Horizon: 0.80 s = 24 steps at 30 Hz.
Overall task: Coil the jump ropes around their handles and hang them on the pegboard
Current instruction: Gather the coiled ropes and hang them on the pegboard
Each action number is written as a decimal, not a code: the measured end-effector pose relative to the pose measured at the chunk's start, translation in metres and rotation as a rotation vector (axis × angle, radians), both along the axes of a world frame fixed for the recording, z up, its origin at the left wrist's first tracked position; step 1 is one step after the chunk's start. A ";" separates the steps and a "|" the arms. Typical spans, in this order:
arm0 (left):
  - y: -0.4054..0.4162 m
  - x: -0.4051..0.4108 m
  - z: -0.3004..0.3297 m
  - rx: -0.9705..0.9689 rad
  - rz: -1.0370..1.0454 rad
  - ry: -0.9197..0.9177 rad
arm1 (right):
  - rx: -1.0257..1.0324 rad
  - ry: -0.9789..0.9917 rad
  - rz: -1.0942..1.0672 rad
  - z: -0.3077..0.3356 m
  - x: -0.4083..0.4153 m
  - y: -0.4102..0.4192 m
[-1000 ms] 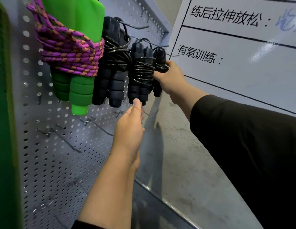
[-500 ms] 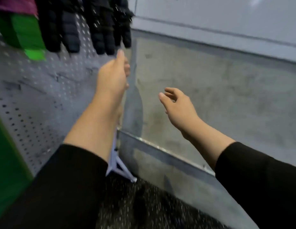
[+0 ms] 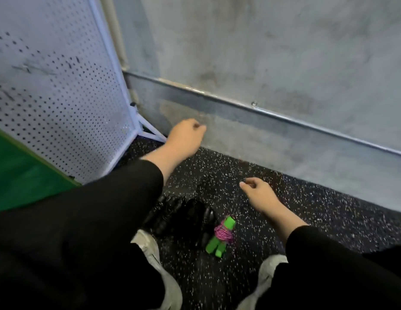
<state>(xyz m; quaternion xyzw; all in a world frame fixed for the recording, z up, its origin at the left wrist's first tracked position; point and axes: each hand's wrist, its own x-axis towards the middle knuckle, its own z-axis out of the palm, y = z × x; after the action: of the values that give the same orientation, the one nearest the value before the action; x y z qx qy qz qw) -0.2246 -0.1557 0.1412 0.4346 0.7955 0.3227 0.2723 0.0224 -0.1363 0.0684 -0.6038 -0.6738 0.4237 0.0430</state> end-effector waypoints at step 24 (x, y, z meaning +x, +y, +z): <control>-0.046 0.166 -0.278 -0.744 -0.179 -0.433 | -0.597 -0.080 -0.399 -0.219 0.027 -0.046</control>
<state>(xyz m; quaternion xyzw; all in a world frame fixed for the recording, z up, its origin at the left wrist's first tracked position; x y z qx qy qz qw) -0.0585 -0.2018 -0.1365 0.2966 0.7413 0.0730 0.5977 0.0497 -0.1823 -0.1511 -0.7255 -0.3905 0.5611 -0.0799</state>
